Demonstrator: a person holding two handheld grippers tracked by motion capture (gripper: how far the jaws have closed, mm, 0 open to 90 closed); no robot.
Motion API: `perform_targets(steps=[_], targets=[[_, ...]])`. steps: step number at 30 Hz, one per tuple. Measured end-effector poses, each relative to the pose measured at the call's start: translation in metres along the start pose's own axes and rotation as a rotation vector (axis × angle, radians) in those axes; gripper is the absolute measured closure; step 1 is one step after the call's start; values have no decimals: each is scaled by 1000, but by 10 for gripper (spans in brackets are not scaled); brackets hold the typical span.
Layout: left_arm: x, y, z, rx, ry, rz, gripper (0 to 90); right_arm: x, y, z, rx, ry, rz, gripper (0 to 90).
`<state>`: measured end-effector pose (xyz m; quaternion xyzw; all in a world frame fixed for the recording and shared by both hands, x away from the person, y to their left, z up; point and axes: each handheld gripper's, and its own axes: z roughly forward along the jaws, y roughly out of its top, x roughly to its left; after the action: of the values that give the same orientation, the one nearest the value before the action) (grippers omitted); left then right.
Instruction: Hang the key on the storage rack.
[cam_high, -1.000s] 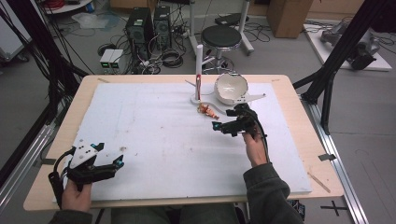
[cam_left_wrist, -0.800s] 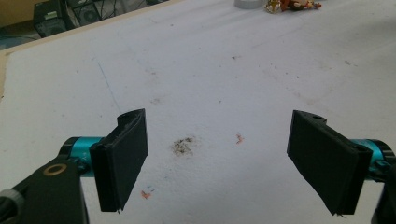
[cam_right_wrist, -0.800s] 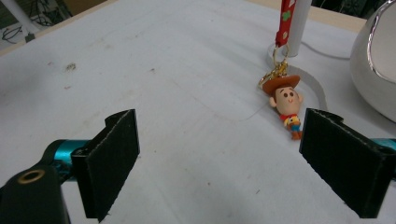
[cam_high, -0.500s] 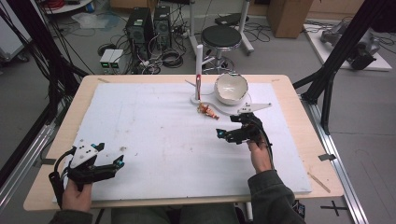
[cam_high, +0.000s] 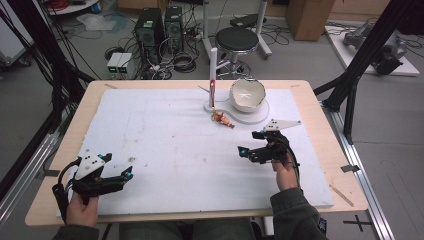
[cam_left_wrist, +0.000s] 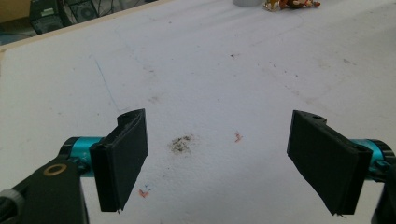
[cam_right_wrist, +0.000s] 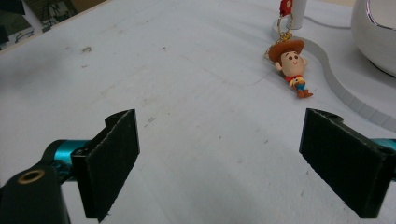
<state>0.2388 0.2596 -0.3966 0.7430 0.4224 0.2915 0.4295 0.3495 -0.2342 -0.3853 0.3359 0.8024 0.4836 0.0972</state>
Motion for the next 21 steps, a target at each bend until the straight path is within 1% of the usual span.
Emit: perform_targets(steps=[2,7,8,11,13,14,17,18,21], targets=[[0,0,0,0,1,0,209,1,-2,-4,3,7,-5,111],[0,0,-1,0,-4,0,208,2,-11,-13,14,-4,-20,111],[-1,0,0,-1,-3,-1,208,2,-13,-15,18,-3,-16,111],[-1,0,0,2,-6,0,208,2,-18,-21,16,-8,-11,110],[-1,0,0,2,-11,4,208,2,-20,-25,11,-21,-13,110],[-1,0,0,1,-14,3,208,2,-22,-27,8,-23,-17,110],[-1,0,-1,3,-17,8,208,2,-25,-32,2,-27,-7,111],[-1,0,0,-1,-18,4,209,2,-26,-33,1,-28,-9,110],[-1,-1,-1,3,-21,8,208,2,-29,-38,-5,-35,-7,110]])
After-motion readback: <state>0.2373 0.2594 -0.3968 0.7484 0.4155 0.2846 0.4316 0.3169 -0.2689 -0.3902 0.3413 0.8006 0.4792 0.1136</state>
